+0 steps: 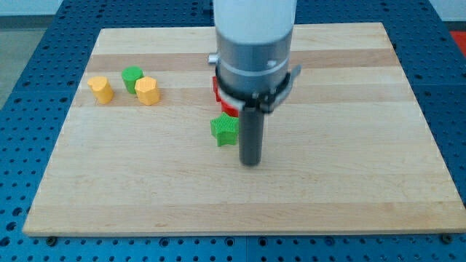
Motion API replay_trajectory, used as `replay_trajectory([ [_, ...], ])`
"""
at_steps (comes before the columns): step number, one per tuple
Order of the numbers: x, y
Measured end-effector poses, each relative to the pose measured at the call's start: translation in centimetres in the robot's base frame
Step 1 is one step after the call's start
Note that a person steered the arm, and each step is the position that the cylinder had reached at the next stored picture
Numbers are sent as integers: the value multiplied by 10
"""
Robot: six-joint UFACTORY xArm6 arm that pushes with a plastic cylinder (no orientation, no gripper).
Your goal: Push the yellow hexagon bottom to the green star
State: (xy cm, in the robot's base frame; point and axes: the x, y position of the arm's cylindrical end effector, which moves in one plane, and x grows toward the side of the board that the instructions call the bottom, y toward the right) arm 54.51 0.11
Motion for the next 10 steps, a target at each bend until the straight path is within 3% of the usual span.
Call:
replay_trajectory([
  [1, 13, -87],
  [2, -54, -105],
  [4, -76, -51],
  [5, -78, -55],
  [6, -79, -169],
  [8, -151, -254],
  [10, -202, -187],
])
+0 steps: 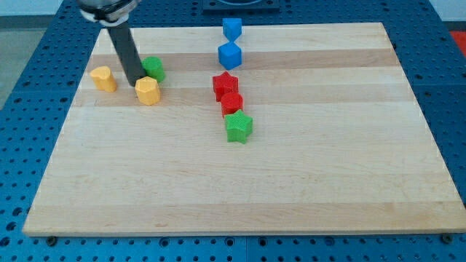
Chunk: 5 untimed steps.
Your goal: Push the yellow hexagon bottom to the green star
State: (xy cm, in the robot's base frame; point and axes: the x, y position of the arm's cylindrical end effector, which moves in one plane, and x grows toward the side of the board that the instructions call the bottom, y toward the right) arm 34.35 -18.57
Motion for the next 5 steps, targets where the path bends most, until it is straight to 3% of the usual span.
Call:
replay_trajectory([
  [3, 104, 22],
  [4, 148, 55],
  [5, 165, 93],
])
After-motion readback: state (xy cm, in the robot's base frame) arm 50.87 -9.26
